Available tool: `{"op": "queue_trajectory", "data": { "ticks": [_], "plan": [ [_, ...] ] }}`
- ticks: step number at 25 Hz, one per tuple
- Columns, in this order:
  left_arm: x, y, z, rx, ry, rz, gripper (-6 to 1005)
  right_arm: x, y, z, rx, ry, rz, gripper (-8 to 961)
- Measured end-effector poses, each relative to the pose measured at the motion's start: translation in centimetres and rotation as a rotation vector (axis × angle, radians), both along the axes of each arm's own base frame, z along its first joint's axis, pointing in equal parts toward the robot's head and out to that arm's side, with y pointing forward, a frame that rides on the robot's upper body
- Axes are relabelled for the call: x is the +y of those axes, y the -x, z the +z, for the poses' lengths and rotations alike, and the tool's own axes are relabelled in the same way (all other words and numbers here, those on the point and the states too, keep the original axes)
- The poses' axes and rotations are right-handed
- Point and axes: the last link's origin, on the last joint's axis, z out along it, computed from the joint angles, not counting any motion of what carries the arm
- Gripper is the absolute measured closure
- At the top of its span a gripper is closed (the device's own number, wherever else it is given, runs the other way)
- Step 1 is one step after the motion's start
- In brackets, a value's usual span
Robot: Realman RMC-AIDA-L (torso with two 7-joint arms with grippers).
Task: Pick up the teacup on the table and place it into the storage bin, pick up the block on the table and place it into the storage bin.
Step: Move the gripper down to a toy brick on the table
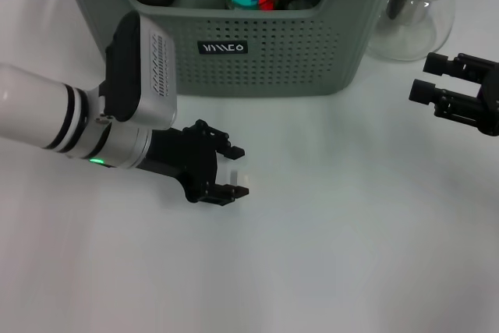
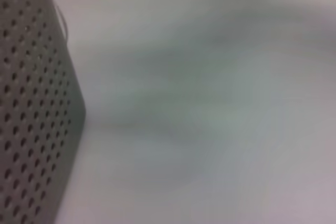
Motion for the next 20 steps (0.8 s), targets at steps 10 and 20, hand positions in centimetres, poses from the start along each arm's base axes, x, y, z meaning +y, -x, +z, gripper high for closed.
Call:
{"op": "queue_trajectory", "data": {
  "ticks": [10,20],
  "plan": [
    [-0.2,0.4,-0.6,-0.005,0.006,0.009,409,0.2,0.2,0.1,0.007,0.007,-0.008,270],
    [0.0,0.6,-1.4,0.003,-0.015,0.012,505,0.4,0.2,0.0,0.007,0.007,-0.012,271]
  ]
}}
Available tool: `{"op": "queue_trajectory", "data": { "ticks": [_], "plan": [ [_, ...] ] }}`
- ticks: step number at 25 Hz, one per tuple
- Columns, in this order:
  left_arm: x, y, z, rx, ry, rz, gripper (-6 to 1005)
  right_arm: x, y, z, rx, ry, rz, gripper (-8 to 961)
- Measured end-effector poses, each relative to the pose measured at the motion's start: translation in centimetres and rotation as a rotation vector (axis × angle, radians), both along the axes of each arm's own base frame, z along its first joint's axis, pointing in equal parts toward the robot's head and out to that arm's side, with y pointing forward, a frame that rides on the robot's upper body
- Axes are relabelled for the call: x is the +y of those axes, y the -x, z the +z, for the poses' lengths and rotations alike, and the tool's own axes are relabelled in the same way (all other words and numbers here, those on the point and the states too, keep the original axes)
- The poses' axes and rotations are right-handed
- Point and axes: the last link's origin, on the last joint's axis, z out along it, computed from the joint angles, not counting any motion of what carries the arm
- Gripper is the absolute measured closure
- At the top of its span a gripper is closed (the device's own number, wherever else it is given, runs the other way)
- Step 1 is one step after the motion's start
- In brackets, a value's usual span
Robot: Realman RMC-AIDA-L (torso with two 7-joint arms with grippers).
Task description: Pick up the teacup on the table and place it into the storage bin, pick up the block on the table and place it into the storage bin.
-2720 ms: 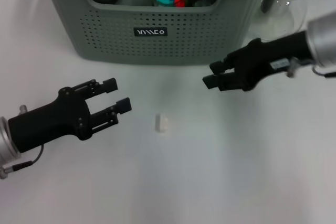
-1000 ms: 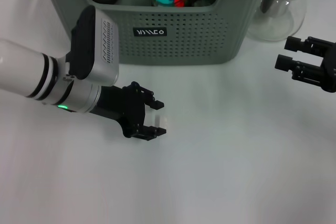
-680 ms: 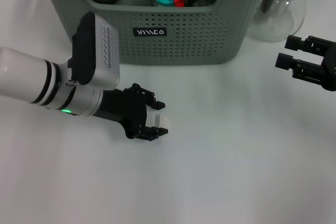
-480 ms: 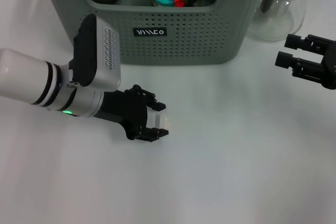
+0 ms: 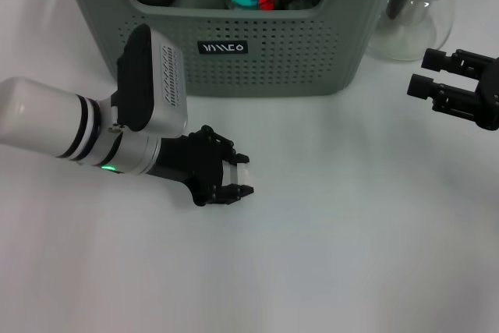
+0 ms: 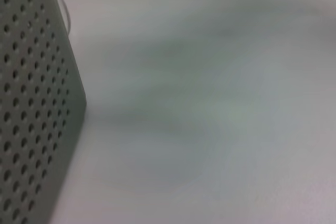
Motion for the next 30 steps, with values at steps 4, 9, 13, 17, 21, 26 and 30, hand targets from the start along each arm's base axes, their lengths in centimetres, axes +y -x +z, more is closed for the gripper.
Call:
{"op": "queue_trajectory", "data": {
  "ticks": [4,9,13,17,21,26,30],
  "plan": [
    [-0.1,-0.1,0.0,0.002,0.008,-0.004,541,0.0,0.0,0.0,0.000,0.000,0.001,272],
    [-0.2,-0.6,0.6,-0.024,0.028,-0.008,564,0.1,0.1,0.0,-0.001,-0.001,0.003,270],
    [-0.7,-1.2,3.6,-0.145,0.069,0.030,583,0.1,0.2,0.1,0.000,0.000,0.010,270],
    [-1.5,-2.6,8.3,-0.408,0.117,0.037,583,0.1,0.2,0.1,0.000,-0.001,0.011,271],
    [-0.3,-5.2,14.1,-0.812,-0.019,0.043,584,0.1,0.3,0.1,0.000,0.000,0.013,271],
    [4.6,-9.5,18.3,-0.879,-0.217,0.123,584,0.0,0.3,-0.1,-0.002,0.001,0.017,271],
    [10.6,-14.4,17.1,-0.602,-0.276,0.311,584,0.3,0.6,-0.4,-0.010,0.008,0.025,272]
  ]
}}
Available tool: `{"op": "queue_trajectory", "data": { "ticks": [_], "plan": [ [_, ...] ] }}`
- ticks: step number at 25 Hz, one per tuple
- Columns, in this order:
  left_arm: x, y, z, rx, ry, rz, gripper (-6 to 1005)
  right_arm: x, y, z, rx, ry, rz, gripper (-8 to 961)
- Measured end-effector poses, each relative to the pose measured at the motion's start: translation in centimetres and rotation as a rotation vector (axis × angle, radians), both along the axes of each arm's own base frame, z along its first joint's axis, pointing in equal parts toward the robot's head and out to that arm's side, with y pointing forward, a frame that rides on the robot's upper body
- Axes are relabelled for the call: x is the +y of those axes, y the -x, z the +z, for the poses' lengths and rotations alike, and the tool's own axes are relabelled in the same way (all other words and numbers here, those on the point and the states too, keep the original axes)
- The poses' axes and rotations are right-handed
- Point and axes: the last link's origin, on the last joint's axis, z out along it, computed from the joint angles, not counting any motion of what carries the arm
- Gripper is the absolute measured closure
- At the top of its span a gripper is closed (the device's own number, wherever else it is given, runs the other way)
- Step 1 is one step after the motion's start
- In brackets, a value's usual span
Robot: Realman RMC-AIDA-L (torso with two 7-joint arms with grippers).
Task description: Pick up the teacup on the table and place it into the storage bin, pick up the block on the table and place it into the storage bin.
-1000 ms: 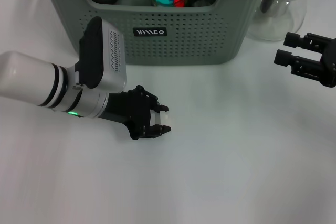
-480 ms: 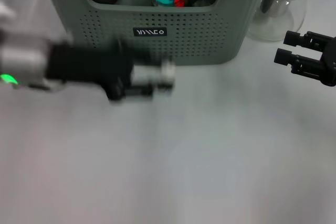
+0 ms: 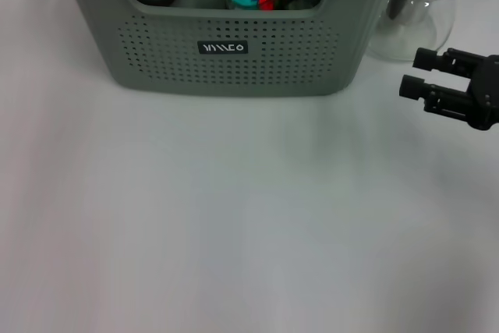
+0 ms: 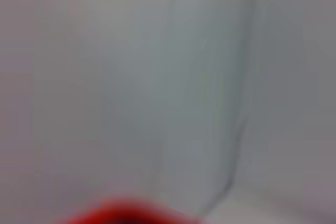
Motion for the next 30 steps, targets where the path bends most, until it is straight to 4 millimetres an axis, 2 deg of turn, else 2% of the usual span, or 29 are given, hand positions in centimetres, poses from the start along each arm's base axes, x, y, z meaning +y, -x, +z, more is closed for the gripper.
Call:
{"op": "queue_trajectory", "data": {
  "ticks": [1,2,3,6,10,14,19,22,23,26,28,30],
  "plan": [
    [1.2,-0.6,-1.0,0.088,0.009,0.052,584,0.0,0.0,-0.1,-0.005,0.006,0.002,272],
    [1.2,-0.6,-1.0,0.088,0.009,0.052,584,0.1,0.1,-0.3,-0.010,0.013,0.005,272],
    [3.3,-1.6,-3.6,0.282,0.016,0.142,584,0.1,0.2,-0.5,-0.015,0.020,0.008,272],
    [4.8,-1.2,-7.4,0.485,-0.009,0.205,585,0.2,0.5,-1.0,-0.023,0.032,0.013,272],
    [5.0,-0.2,-11.7,0.622,-0.053,0.206,585,0.3,0.5,-1.1,-0.028,0.033,0.011,270],
    [4.9,0.0,-12.8,0.643,-0.085,0.229,584,0.2,0.4,-1.2,-0.028,0.033,0.009,270],
    [4.9,-0.6,-11.8,0.580,-0.083,0.248,557,0.2,0.3,-1.1,-0.028,0.031,0.006,271],
    [4.4,-1.3,-9.5,0.421,-0.083,0.253,481,0.2,0.3,-1.0,-0.027,0.028,0.004,271],
    [4.0,-1.4,-7.9,0.321,-0.104,0.239,455,0.2,0.3,-1.0,-0.026,0.027,0.004,271],
    [1.4,-0.7,-3.6,0.053,-0.150,0.144,333,0.2,0.3,-1.0,-0.024,0.024,0.005,271],
    [-1.7,0.7,-0.4,-0.161,-0.164,0.016,252,0.2,0.2,-0.9,-0.023,0.022,0.003,271],
    [-4.5,1.8,1.9,-0.321,-0.160,-0.103,159,0.2,0.3,-0.9,-0.024,0.019,0.007,272]
  ]
}}
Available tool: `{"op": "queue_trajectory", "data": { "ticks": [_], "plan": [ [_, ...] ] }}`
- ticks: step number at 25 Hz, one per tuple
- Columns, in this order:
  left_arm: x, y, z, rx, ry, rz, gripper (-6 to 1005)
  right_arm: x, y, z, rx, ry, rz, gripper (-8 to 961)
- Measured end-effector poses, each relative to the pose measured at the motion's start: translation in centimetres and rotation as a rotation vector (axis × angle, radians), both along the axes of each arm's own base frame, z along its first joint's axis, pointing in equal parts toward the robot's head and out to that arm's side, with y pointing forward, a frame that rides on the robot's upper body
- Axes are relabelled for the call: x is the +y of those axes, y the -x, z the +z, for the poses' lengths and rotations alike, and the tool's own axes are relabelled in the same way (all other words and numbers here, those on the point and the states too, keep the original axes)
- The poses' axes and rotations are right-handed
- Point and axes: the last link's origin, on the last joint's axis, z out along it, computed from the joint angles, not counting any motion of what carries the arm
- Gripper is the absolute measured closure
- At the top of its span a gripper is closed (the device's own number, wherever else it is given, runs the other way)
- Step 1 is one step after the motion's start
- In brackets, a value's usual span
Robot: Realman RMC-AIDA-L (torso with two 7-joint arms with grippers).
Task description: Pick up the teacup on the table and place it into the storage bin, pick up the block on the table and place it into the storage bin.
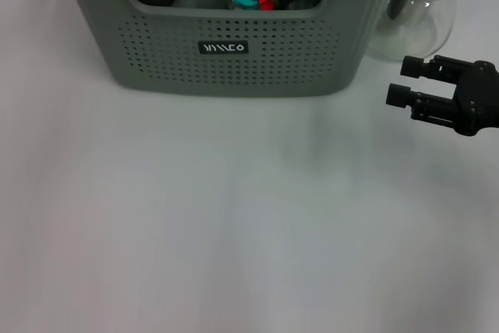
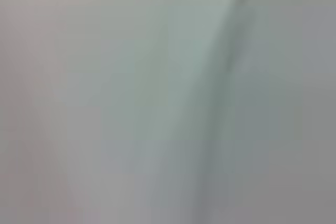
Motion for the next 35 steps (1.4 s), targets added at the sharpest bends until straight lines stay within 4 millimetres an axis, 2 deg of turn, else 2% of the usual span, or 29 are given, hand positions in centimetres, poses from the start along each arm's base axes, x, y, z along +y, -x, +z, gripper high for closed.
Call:
{"op": "queue_trajectory", "data": {
  "ticks": [1,3,5,6,8,10,13,16,18,24,35],
  "plan": [
    [-1.8,0.8,1.5,-0.090,-0.004,-0.080,106,0.0,0.0,0.0,-0.001,-0.002,0.007,272],
    [-4.2,2.2,3.1,-0.190,-0.005,-0.180,106,-0.1,0.1,0.0,-0.002,-0.006,0.024,272],
    [-5.8,3.8,3.3,-0.209,-0.013,-0.227,106,-0.3,0.2,-0.3,-0.009,-0.006,0.052,272],
    [-6.6,4.8,2.7,-0.175,-0.018,-0.234,106,-0.5,0.3,-0.5,-0.017,-0.004,0.072,272],
    [-7.4,6.3,0.9,-0.091,-0.009,-0.220,107,-1.0,0.4,-1.0,-0.033,0.005,0.115,271],
    [-8.3,8.5,-2.6,0.062,0.063,-0.194,107,-1.5,0.4,-1.7,-0.050,0.021,0.148,270],
    [-9.4,11.0,-7.4,0.188,0.216,-0.171,107,-2.2,0.2,-2.7,-0.077,0.046,0.175,271],
    [-9.9,12.8,-10.8,0.273,0.330,-0.144,106,-2.9,0.1,-3.6,-0.087,0.065,0.194,272],
    [-10.3,13.4,-12.1,0.316,0.374,-0.140,106,-3.2,0.1,-3.9,-0.076,0.069,0.197,273],
    [-11.0,13.9,-13.4,0.388,0.445,-0.153,109,-3.4,0.3,-3.8,-0.055,0.071,0.210,270],
    [-11.1,14.5,-13.9,0.417,0.469,-0.129,112,-3.6,0.7,-3.9,-0.034,0.093,0.235,272]
  ]
}}
